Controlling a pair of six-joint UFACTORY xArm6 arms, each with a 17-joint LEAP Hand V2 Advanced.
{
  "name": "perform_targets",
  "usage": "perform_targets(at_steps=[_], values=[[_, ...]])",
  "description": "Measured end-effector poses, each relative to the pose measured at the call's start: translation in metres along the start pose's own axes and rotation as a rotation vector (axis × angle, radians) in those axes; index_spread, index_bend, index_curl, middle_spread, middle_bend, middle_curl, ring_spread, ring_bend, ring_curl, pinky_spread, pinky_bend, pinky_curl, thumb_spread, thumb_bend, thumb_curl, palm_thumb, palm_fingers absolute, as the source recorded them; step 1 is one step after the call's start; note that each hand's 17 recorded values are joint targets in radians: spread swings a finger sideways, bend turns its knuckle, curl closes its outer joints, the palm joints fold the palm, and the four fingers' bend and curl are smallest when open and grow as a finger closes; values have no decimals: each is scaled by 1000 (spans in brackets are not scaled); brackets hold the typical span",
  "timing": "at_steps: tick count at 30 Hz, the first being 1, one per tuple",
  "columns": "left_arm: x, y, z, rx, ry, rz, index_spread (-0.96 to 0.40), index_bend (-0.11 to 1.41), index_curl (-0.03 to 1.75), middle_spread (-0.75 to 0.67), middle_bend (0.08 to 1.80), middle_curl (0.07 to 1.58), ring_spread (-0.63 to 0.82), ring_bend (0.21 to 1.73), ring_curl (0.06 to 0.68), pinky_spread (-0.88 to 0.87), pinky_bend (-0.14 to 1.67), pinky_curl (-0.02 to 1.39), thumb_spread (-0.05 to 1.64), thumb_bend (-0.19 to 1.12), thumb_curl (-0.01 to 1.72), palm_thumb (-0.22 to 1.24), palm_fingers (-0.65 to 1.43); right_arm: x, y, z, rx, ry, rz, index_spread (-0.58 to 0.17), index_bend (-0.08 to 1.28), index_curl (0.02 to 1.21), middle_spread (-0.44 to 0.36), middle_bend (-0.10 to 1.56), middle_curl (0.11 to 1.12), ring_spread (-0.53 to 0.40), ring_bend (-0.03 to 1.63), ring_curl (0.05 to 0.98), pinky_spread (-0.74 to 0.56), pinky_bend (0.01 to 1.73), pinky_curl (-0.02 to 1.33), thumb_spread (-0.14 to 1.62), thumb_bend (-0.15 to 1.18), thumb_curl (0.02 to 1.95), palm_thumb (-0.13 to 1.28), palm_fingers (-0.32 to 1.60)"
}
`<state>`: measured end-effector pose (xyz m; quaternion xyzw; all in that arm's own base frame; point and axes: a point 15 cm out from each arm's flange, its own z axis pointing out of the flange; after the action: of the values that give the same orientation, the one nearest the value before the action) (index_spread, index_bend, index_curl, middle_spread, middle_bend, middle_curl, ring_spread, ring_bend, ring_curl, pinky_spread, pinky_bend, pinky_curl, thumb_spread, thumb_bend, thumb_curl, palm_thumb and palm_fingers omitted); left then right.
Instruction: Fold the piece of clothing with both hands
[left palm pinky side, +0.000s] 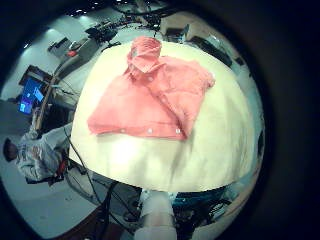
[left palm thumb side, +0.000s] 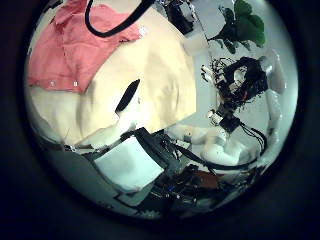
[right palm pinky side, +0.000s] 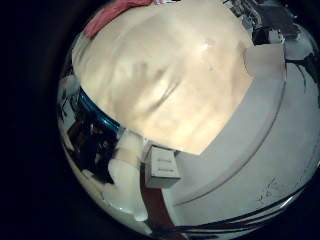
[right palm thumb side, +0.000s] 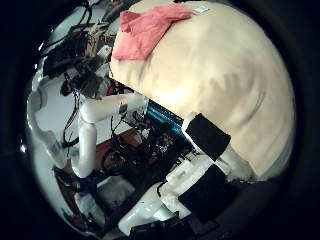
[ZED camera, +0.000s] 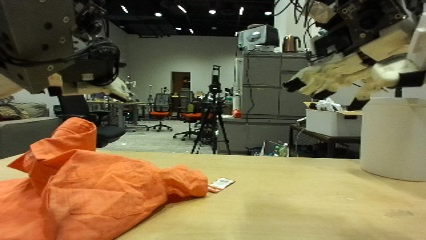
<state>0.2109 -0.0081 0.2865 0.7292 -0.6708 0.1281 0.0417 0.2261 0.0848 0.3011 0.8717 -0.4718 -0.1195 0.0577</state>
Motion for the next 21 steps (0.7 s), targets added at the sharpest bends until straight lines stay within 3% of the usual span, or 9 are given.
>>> perform_targets(at_steps=[21], values=[[0, 0, 0, 0, 0, 0, -99, 230, 466, -18, 193, 340, 235, 429, 153, 240, 184, 211, 960, -29, 338, 446, 403, -1, 0, 0, -1, 1, -4, -330, 182, 337, -11, 180, 284, 244, 236, 245, 437, 281, 297, 1269, -15, 311, 650, 246]])
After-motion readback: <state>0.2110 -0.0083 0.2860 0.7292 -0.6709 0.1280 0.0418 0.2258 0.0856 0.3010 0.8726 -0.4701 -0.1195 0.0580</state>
